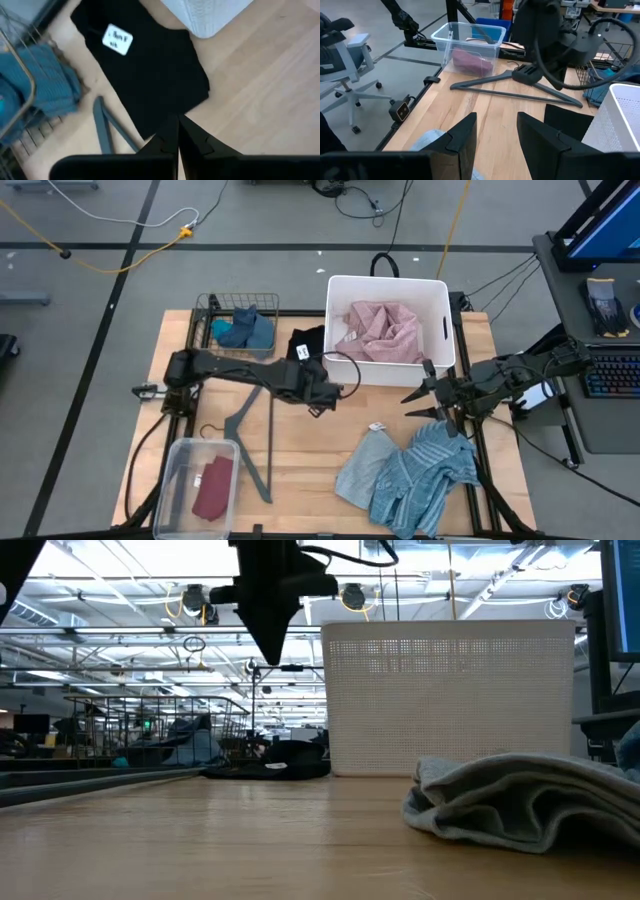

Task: Pick & Place Cloths
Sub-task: Put the black boxers in the transparent bin

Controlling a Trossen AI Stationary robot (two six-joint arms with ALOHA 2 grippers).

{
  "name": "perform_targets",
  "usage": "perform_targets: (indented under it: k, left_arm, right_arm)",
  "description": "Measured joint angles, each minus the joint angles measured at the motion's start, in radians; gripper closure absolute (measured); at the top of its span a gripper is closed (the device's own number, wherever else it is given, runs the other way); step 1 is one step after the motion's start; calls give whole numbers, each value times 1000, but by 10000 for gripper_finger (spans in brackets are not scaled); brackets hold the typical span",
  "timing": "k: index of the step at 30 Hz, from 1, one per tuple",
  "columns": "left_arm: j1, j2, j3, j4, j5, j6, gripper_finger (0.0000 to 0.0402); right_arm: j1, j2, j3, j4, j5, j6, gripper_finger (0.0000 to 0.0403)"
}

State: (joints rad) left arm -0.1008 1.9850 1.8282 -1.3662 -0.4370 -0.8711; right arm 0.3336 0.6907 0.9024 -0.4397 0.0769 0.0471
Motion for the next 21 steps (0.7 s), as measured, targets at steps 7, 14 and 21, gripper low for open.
perform_targets:
  k: [7,14,21]
  left_arm:
    - [-28,0,-115,139,94,49,399]
    - [-64,0,-261,256,97,47,395]
    - [-35,0,-365,376,47,77,391]
  right_arm:
    - [0,-6,0,0,0,0,271]
    - [0,-8,0,0,0,0,271]
    - [0,-8,0,0,0,1,271]
